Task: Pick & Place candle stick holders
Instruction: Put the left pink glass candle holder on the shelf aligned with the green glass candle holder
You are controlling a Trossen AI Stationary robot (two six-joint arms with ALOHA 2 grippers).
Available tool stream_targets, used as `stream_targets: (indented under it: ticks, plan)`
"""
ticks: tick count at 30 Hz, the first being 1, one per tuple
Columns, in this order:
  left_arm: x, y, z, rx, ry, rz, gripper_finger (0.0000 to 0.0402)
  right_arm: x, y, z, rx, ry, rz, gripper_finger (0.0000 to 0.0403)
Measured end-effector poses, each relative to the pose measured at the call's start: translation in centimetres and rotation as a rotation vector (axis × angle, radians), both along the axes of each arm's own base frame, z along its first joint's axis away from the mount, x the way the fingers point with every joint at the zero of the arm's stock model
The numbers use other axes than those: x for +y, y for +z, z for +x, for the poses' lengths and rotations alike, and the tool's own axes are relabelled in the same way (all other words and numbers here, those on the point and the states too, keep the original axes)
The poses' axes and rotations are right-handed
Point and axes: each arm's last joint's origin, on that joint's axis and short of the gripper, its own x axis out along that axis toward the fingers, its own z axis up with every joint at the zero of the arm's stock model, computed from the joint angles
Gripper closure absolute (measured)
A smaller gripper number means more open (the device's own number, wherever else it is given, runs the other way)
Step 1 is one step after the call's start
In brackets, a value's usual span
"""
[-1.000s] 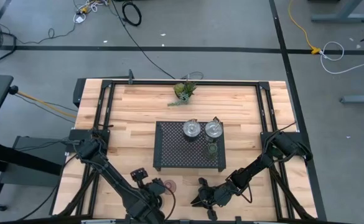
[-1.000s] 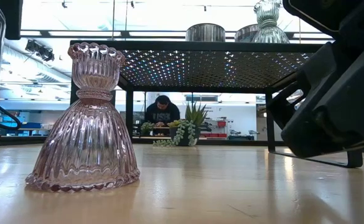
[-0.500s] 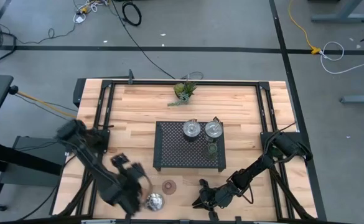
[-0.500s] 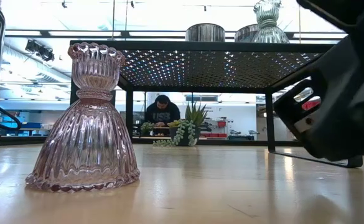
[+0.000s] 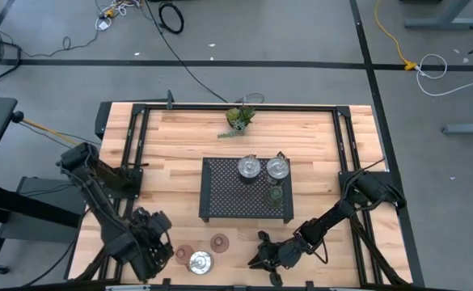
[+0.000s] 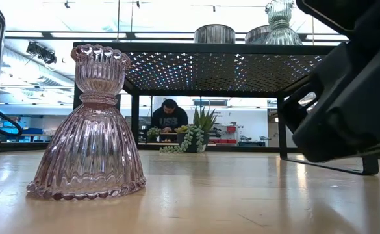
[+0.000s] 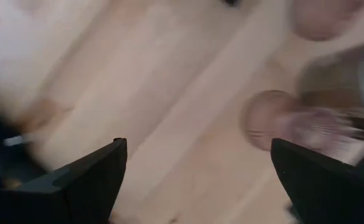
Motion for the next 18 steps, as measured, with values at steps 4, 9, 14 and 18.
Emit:
stream_targets:
  ticks: [4,9,14,18]
  plan:
    - [-0.8,0.1,0.9,-0.072,-0.024,-0.083,0.0005,0.0,0.0,0.0,0.0,0.0,-0.001,0.0356]
    - [-1.3,0.1,1.7,-0.068,-0.024,-0.194,0.0005,0.0,0.0,0.0,0.001,0.0,-0.002,0.0356]
    - [-1.3,0.1,1.6,-0.065,-0.014,-0.201,0.0005,0.0,0.0,0.0,0.001,0.0,-0.002,0.0356]
    - [-1.4,0.2,1.8,-0.087,-0.012,-0.206,0.0005,0.0,0.0,0.0,0.001,0.0,-0.002,0.0356]
